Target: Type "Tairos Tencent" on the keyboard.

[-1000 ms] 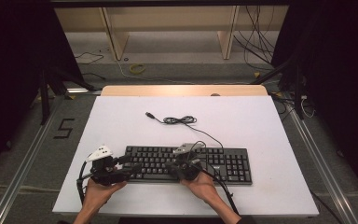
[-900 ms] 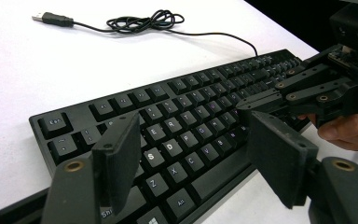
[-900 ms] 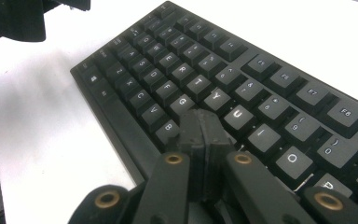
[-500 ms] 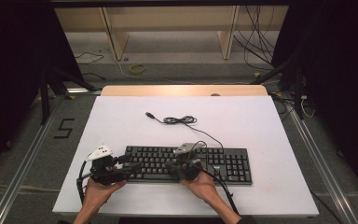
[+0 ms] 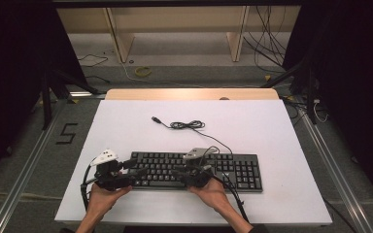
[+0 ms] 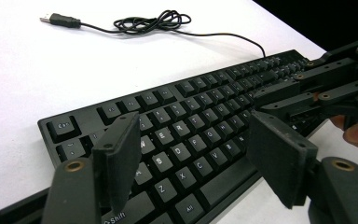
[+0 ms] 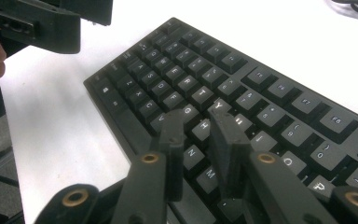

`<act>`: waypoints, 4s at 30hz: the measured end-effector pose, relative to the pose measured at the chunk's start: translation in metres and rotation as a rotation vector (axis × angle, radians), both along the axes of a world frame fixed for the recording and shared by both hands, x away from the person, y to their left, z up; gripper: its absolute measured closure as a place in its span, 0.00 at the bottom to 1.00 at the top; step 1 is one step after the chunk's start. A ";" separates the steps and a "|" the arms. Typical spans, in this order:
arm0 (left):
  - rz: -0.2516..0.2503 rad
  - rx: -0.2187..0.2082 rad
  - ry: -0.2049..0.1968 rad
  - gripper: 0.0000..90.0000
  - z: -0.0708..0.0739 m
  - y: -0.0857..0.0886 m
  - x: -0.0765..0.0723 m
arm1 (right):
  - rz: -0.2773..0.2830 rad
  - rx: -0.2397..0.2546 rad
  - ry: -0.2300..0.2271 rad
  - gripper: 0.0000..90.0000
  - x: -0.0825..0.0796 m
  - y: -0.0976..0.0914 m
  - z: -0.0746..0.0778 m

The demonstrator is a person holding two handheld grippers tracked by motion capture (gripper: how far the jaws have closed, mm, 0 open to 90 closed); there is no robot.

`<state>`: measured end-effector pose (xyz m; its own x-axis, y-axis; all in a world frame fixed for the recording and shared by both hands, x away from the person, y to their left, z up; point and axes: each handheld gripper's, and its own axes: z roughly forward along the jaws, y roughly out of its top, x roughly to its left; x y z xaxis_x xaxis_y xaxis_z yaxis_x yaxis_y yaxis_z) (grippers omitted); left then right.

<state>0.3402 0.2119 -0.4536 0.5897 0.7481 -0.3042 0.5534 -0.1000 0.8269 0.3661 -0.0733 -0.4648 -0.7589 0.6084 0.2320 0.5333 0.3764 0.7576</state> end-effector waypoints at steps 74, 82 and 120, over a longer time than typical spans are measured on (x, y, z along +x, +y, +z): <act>-0.128 0.155 0.109 0.82 -0.005 -0.036 0.022 | -0.040 0.104 -0.049 0.49 -0.030 -0.060 0.019; -0.080 0.123 0.105 0.60 0.002 -0.028 0.028 | -0.036 0.105 -0.044 0.47 -0.031 -0.058 0.019; -0.068 0.205 0.163 0.98 -0.009 -0.031 0.058 | -0.016 0.107 -0.050 0.43 -0.033 -0.053 0.018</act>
